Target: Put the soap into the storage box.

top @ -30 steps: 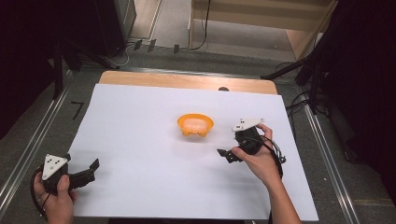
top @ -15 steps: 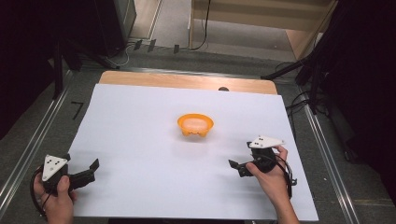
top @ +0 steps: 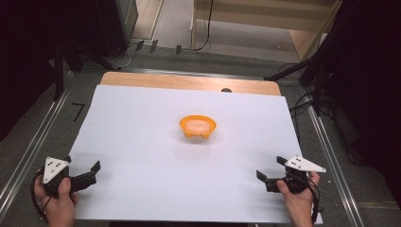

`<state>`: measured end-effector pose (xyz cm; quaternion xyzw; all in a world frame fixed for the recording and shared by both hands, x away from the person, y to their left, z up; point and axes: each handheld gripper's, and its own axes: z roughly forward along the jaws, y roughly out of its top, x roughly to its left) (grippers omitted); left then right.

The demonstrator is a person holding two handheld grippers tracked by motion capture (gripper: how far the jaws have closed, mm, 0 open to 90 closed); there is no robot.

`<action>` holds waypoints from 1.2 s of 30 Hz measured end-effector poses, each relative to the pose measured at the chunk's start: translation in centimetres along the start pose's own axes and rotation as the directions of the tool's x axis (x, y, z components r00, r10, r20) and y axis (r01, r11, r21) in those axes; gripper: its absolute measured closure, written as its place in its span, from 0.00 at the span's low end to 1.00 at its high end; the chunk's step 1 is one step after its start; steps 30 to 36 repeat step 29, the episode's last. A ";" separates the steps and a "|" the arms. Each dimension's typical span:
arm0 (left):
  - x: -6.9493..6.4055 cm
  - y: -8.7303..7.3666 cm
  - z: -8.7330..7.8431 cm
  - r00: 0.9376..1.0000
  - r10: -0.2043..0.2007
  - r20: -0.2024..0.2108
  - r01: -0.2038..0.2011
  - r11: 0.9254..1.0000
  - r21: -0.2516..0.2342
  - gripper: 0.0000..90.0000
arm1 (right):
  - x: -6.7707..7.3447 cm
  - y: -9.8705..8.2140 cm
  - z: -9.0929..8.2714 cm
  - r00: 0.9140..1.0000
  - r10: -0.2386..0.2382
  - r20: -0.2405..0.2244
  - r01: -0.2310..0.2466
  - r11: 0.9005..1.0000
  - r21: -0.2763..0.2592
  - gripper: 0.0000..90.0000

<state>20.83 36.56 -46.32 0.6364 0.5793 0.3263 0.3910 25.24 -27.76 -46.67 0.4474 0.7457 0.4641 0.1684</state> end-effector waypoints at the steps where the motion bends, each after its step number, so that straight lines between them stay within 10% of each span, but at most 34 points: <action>1: 0.0 0.0 0.0 1.000 0.000 -0.001 0.000 1.000 0.000 0.00 | -0.2 -0.3 -0.4 1.000 0.008 0.010 -0.008 1.000 -0.002 0.00; 16: 0.0 0.0 0.0 1.000 -0.005 0.001 0.005 1.000 -0.003 0.00 | -3.9 -4.8 -5.9 0.983 0.105 0.153 -0.091 0.991 -0.098 0.00; 24: 0.0 0.0 0.0 1.000 -0.008 0.000 0.008 1.000 -0.003 0.00 | -5.0 -6.1 -7.7 0.974 0.174 0.145 -0.147 0.973 -0.180 0.00; 36: 0.0 0.0 0.0 1.000 -0.009 0.001 0.009 1.000 -0.003 0.00 | -4.9 -6.0 -7.3 0.975 0.171 0.138 -0.149 0.976 -0.158 0.00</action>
